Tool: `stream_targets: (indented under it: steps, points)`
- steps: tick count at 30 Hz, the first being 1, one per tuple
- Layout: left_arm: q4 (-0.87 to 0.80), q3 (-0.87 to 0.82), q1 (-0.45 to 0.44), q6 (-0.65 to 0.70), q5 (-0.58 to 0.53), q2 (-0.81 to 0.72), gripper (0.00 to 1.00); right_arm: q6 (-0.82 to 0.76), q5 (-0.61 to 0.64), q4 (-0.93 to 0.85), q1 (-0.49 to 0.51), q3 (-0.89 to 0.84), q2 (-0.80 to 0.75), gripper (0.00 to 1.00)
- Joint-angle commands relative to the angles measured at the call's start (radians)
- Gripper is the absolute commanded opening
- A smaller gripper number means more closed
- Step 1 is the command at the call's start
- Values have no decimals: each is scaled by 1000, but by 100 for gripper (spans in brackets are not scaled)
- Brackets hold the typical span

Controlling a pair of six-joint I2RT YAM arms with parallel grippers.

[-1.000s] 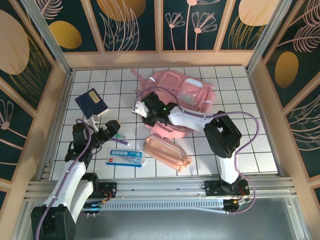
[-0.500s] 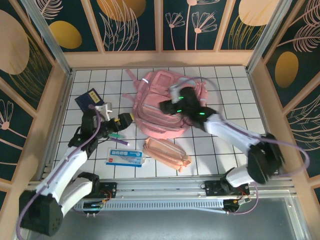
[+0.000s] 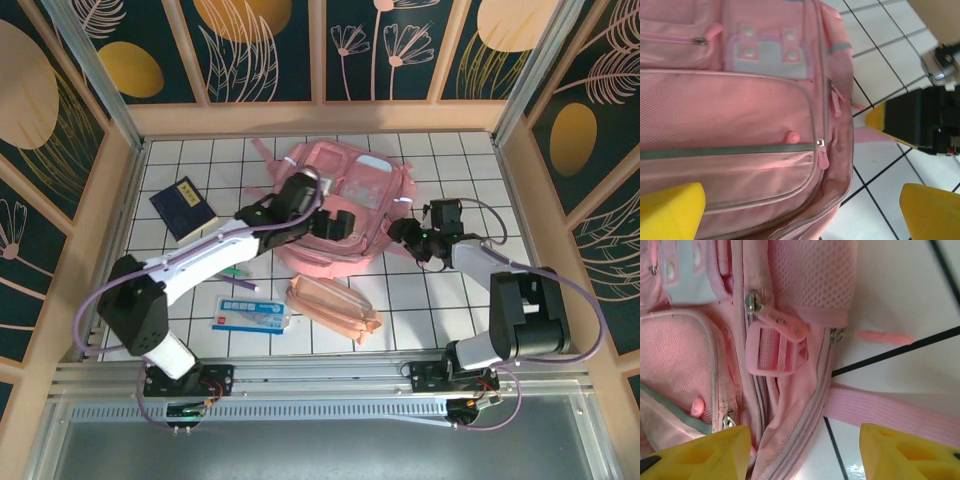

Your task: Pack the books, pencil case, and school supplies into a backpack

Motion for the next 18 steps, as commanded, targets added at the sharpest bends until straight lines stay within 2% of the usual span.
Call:
stream_targets:
  steps: [1, 4, 7, 8, 11, 14, 18]
  points:
    - [-59, 41, -82, 265, -43, 55, 99, 37, -109, 81, -1, 17, 43, 58]
    - [-41, 48, -96, 336, -10, 93, 99, 59, -164, 109, -1, 25, 114, 48]
    - [-39, 43, -95, 385, -18, 110, 99, 73, -196, 164, 6, 20, 138, 31]
    - [-33, 29, -96, 405, -35, 109, 98, 72, -188, 183, 14, 19, 140, 22]
    - [-32, -8, -96, 475, -116, 116, 96, 51, -181, 201, 41, 46, 162, 6]
    - [-85, 6, -96, 530, -193, 143, 93, 84, -217, 268, 74, 58, 174, 0]
    - [-88, -40, -96, 646, -225, 149, 82, 88, -190, 262, 101, 92, 133, 0]
